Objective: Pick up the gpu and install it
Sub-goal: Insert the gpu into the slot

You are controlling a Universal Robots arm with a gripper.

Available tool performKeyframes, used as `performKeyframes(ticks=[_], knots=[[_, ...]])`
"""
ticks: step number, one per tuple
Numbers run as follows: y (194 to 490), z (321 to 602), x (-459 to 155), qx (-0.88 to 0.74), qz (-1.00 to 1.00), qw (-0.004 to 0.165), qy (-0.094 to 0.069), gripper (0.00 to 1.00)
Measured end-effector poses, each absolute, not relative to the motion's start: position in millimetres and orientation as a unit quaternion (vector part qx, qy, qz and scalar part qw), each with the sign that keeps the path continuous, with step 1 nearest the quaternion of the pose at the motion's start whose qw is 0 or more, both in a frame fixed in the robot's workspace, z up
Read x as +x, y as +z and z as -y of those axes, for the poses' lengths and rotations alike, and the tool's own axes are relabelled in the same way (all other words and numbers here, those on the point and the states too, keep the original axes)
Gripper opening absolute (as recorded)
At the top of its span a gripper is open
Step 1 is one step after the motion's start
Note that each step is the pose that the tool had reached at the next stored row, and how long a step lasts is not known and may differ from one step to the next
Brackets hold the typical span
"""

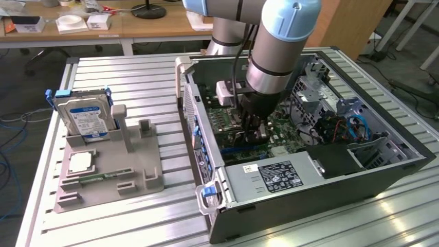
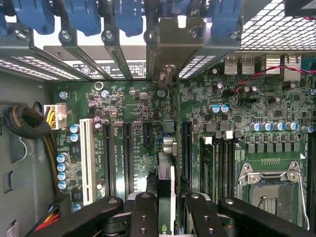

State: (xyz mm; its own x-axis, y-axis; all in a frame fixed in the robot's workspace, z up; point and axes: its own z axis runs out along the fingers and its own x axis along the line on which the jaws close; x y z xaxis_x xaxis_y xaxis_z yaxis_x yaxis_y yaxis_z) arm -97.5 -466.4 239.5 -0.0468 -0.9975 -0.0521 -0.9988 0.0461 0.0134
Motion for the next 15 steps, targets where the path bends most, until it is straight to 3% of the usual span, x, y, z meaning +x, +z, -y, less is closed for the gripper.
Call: performKeyframes(ticks=[15], knots=[[235.3,466.4,-98.4,-0.69,-0.723,0.014,0.023,0.27]])
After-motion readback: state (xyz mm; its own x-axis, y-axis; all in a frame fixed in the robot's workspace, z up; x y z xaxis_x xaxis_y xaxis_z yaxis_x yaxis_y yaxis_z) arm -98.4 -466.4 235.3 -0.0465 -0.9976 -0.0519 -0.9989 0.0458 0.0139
